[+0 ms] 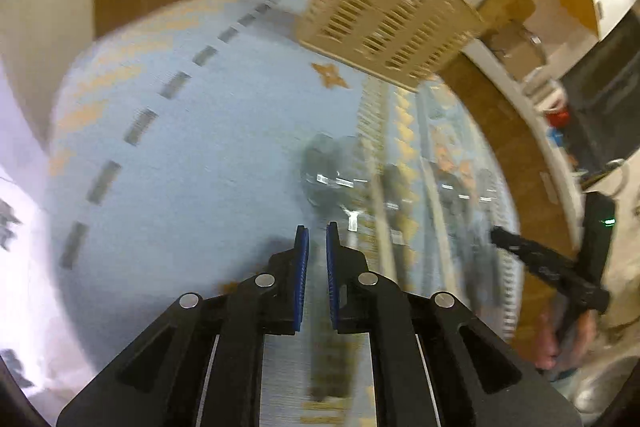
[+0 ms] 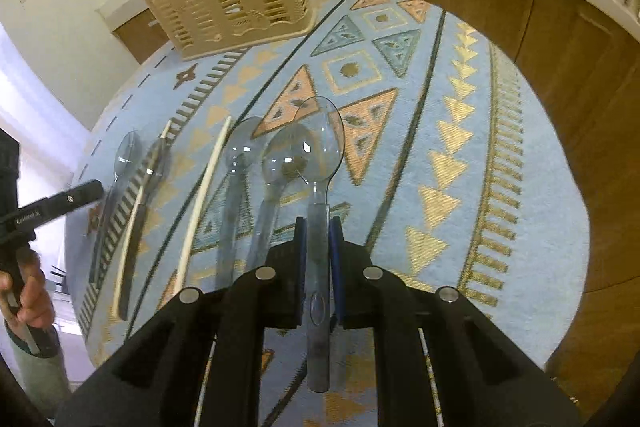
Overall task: Organize utensils
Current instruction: 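Grasp a clear plastic spoon by the handle with each tool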
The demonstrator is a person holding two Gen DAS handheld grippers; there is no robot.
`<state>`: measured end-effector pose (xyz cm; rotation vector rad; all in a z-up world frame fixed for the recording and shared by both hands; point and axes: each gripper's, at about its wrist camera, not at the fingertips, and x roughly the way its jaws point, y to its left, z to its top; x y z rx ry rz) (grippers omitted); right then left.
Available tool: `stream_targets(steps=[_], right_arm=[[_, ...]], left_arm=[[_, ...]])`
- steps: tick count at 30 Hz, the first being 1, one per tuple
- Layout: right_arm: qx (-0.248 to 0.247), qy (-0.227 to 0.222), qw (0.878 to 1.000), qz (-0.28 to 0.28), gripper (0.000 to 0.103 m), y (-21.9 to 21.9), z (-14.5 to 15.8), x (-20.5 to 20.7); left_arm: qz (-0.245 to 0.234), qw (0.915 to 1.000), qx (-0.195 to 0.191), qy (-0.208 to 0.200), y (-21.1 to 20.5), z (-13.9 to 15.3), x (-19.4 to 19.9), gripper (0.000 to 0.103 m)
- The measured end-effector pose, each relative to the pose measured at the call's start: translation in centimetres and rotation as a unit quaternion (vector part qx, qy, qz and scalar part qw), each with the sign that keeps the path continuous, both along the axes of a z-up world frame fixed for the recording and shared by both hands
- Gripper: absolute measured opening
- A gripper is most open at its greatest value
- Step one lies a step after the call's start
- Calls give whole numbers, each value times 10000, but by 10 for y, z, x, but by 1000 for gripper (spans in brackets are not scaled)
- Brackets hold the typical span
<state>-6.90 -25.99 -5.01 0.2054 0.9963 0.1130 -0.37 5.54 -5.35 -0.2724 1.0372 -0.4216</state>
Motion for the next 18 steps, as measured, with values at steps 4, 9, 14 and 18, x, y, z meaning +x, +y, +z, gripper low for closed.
stream_targets(steps=[4, 9, 14, 18], right_arm=[[2, 12, 10000, -45, 9, -2, -1, 0], [67, 30, 10000, -34, 10, -5, -1, -1], [39, -8, 10000, -38, 10, -6, 1, -5], [103, -13, 9999, -70, 10, -11, 3, -5]], left_arm=[[-210, 9997, 141, -2, -2, 2, 0, 18], [-511, 9955, 790, -102, -26, -2, -2, 26], [-541, 9918, 1147, -161, -32, -1, -2, 17], [-523, 9916, 1178, -140, -31, -1, 2, 17]])
